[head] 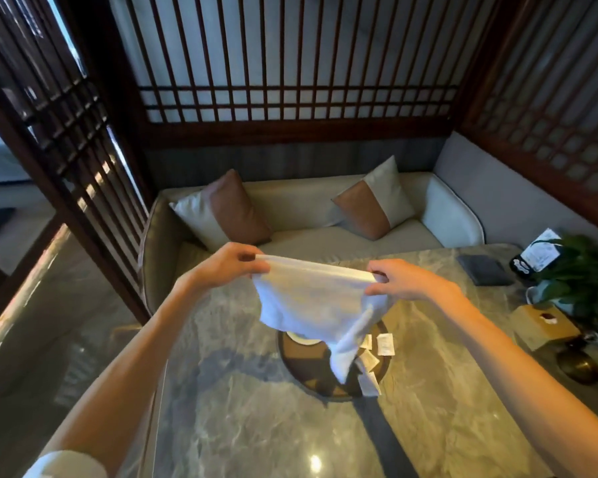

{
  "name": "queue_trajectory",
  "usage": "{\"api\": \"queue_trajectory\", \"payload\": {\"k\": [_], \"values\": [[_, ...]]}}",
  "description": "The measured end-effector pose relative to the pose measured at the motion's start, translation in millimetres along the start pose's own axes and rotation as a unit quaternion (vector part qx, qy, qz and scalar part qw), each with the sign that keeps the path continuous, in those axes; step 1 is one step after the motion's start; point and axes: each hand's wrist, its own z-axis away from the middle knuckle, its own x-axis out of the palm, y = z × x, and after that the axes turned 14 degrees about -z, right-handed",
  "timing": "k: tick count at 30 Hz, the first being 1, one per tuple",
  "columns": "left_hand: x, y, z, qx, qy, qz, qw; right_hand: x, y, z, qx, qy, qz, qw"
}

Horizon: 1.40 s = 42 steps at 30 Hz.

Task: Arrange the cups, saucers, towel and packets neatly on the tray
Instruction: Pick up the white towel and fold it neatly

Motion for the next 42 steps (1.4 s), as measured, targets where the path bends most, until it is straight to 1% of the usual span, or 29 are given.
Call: {"api": "queue_trajectory", "payload": {"k": [2,4,6,9,11,13,14,15,16,17,20,22,23,24,26,28,32,37,42], "values": [[-1,14,-2,-0.002,0.03,0.024,0.999,-17,10,4,0.018,0.002,-0.006,1.0],[0,27,-6,-0.012,0.063,0.052,0.997,-32,18,10,0.015,0.015,-0.08,0.997],[5,41,-11,-0.019,0.106,0.07,0.992,-48,24,18,-0.024,0.035,-0.145,0.988],[16,62,-28,-0.06,0.207,0.085,0.973,-77,27,31,-0.084,0.062,-0.221,0.97],[28,81,-41,-0.092,0.27,0.096,0.954,-94,28,37,-0.099,0.12,-0.285,0.946],[46,104,-56,-0.101,0.303,0.108,0.941,-107,30,37,-0.098,0.211,-0.347,0.908],[56,119,-63,-0.093,0.313,0.108,0.939,-113,30,37,-0.091,0.246,-0.365,0.893],[66,135,-69,-0.078,0.319,0.097,0.94,-119,29,38,-0.083,0.257,-0.379,0.885],[77,153,-75,-0.059,0.321,0.078,0.942,-126,27,41,-0.079,0.242,-0.393,0.883],[88,170,-80,-0.038,0.317,0.059,0.946,-132,25,43,-0.085,0.207,-0.401,0.889],[120,214,-93,0.024,0.306,0.021,0.951,-144,22,53,-0.143,0.119,-0.348,0.919],[139,238,-97,0.058,0.301,-0.006,0.952,-145,24,61,-0.162,0.108,-0.329,0.924],[147,248,-98,0.07,0.301,-0.017,0.951,-147,29,65,-0.175,0.13,-0.296,0.93],[154,257,-99,0.079,0.301,-0.019,0.95,-149,34,70,-0.196,0.171,-0.23,0.938],[166,271,-99,0.096,0.297,-0.005,0.95,-157,47,80,-0.247,0.237,-0.127,0.931],[177,282,-99,0.112,0.289,0.009,0.951,-165,58,90,-0.262,0.26,-0.091,0.925],[198,302,-98,0.128,0.257,0.028,0.957,-176,70,103,-0.249,0.267,-0.074,0.928],[209,318,-102,0.142,0.235,0.026,0.961,-183,81,114,-0.255,0.296,-0.076,0.918],[215,327,-105,0.139,0.216,0.043,0.965,-187,89,118,-0.259,0.295,-0.123,0.912]]}}
